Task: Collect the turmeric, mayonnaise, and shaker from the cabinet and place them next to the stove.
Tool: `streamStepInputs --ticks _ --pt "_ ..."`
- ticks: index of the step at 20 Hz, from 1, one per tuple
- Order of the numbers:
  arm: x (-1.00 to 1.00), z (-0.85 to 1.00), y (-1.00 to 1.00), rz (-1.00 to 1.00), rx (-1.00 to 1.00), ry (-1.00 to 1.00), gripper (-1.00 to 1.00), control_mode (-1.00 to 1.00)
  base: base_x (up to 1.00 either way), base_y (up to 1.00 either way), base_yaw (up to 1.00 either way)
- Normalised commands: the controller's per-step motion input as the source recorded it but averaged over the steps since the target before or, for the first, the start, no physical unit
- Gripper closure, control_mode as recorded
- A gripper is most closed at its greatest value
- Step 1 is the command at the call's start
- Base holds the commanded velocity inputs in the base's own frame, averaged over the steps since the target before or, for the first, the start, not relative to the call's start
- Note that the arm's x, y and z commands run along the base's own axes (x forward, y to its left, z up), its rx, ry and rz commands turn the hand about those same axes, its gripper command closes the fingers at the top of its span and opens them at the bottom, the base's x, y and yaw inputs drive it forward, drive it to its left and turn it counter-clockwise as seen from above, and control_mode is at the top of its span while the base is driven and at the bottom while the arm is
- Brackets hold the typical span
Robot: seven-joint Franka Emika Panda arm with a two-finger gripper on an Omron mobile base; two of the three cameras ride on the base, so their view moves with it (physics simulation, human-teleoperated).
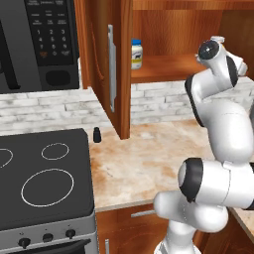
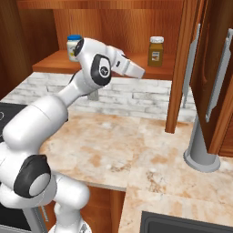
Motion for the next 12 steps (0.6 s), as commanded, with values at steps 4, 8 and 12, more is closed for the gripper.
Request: streamStepInputs --ticks 4,8,12 --pt "0.0 0.35 0.0 -0.04 0.0 -0.07 -1.0 -1.0 0.0 0.0 0.0" --pt "0.0 0.26 -0.06 -0.05 0.0 0.0 -1.0 -1.0 0.0 0.0 0.0" --pt "0.1 0.2 -0.04 -0.02 0.0 0.0 -1.0 -1.0 0.0 0.0 0.0"
